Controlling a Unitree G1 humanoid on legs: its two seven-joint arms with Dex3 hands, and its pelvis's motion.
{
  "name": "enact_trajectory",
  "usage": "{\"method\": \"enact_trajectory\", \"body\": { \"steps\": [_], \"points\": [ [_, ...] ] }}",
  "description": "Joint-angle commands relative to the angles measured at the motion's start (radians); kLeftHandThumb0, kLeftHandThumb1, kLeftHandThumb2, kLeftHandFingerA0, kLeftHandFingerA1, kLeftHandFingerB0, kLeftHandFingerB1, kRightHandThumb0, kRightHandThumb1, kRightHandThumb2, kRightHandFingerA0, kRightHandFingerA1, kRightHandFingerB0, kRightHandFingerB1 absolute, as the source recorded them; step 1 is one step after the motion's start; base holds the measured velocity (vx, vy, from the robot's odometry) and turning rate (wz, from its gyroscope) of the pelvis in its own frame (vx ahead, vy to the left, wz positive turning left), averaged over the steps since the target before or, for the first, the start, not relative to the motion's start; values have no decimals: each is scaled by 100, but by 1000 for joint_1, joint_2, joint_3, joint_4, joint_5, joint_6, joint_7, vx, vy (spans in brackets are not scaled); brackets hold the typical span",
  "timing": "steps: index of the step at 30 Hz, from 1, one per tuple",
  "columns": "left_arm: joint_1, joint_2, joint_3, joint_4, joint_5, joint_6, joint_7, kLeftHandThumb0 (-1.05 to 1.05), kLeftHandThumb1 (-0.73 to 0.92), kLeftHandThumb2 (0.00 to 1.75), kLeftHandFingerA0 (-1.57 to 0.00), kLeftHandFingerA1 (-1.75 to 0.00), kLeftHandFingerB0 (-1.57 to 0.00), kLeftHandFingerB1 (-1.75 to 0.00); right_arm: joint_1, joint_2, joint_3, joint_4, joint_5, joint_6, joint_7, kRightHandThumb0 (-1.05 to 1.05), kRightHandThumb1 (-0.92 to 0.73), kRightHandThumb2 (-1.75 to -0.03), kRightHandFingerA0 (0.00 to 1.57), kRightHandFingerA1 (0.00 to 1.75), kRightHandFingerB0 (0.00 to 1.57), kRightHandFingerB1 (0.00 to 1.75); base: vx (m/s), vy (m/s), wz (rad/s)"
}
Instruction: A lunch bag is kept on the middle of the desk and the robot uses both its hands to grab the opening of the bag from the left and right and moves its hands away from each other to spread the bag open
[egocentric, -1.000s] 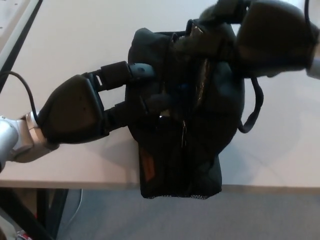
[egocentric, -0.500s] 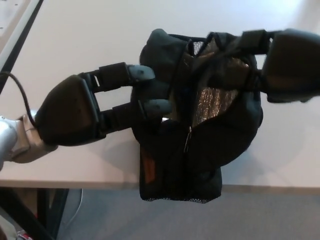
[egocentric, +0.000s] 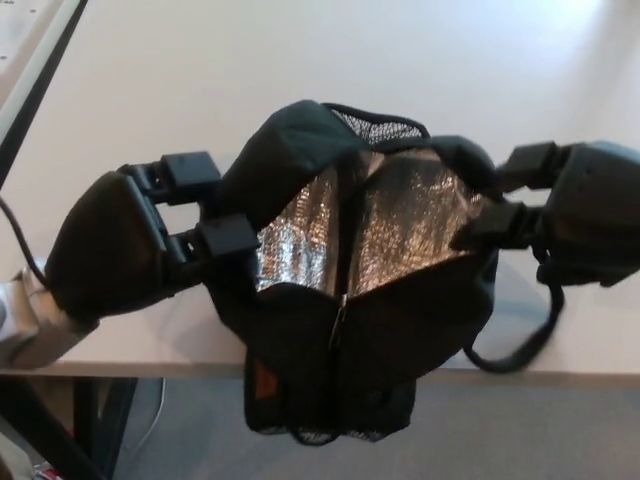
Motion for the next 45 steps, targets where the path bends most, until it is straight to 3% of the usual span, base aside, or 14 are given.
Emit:
{"method": "enact_trajectory", "body": {
  "steps": [1, 3, 10, 23, 29, 33, 34, 36, 37, 38, 40, 43, 44, 45],
  "points": [
    [84, -3, 28, 34, -74, -48, -68, -23, 30, 126, -98, -163, -90, -156, 64, 10, -12, 40, -47, -30, -122, -17, -49, -55, 89, 173, 90, 130, 0, 0, 0],
    [131, -22, 39, 36, -95, -43, -73, -25, 33, 126, -100, -160, -92, -153, 84, 19, -12, 54, -44, -27, -134, -11, -49, -56, 86, 175, 82, 153, 0, 0, 0],
    [232, -68, 73, 67, -147, -88, -81, -19, 38, 132, -99, -158, -95, -145, 135, 41, -20, 112, -46, -24, -215, -16, -51, -58, 83, 175, 69, 166, 0, 0, 0],
    [253, -61, 129, 60, -159, -99, -112, -16, 42, 130, -103, -146, -102, -122, 114, 37, -7, 138, -81, -34, -275, -15, -53, -54, 81, 175, 71, 158, 0, 0, 0],
    [247, -54, 142, 52, -150, -103, -110, -22, 43, 124, -108, -136, -106, -114, 103, 39, -4, 124, -84, -32, -260, -23, -48, -56, 87, 167, 84, 135, 0, 0, 0],
    [245, -48, 153, 45, -151, -95, -131, -23, 44, 122, -109, -134, -106, -113, 95, 37, -3, 125, -89, -31, -264, -20, -49, -55, 86, 168, 81, 142, 0, 0, 0],
    [236, -43, 154, 38, -140, -90, -124, -21, 41, 121, -109, -136, -107, -111, 86, 37, -2, 128, -91, -33, -266, -22, -51, -64, 95, 160, 78, 127, 0, 0, 0],
    [188, -43, 149, 30, -104, -76, -102, -20, 42, 119, -109, -135, -107, -113, 56, 31, 1, 131, -119, -35, -301, -17, -50, -56, 84, 167, 80, 141, 0, 0, 0],
    [163, -46, 151, 28, -106, -85, -104, -20, 44, 118, -107, -138, -104, -115, 37, 29, 2, 124, -132, -27, -301, -22, -51, -56, 84, 164, 87, 118, 0, 0, 0],
    [120, -48, 157, 16, -108, -87, -122, -19, 42, 116, -109, -127, -101, -111, 7, 41, -4, 125, -135, -15, -316, -12, -48, -55, 82, 169, 73, 149, 0, 0, 0],
    [40, -53, 169, -5, -108, -81, -149, -17, 36, 119, -104, -136, -99, -117, -49, 74, -22, 143, -119, -2, -340, -12, -49, -55, 82, 166, 73, 149, 0, 0, 0],
    [-76, -79, 173, 8, -98, -69, -147, -10, 30, 115, -105, -123, -99, -105, -122, 125, -40, 175, -146, 52, -466, -14, -54, -54, 81, 169, 64, 154, 0, 0, 0],
    [-146, -96, 166, 29, -76, -50, -118, -6, 49, 80, -94, -98, -87, -76, -166, 159, -64, 203, -113, 80, -466, -10, -55, -51, 77, 171, 60, 155, 0, 0, 0],
    [-210, -120, 151, 61, -39, -22, -37, 0, 50, 72, -68, -80, -58, -52, -201, 187, -91, 228, -62, 106, -424, -21, -55, -58, 77, 156, 73, 119, 0, 0, 0]
  ]
}}
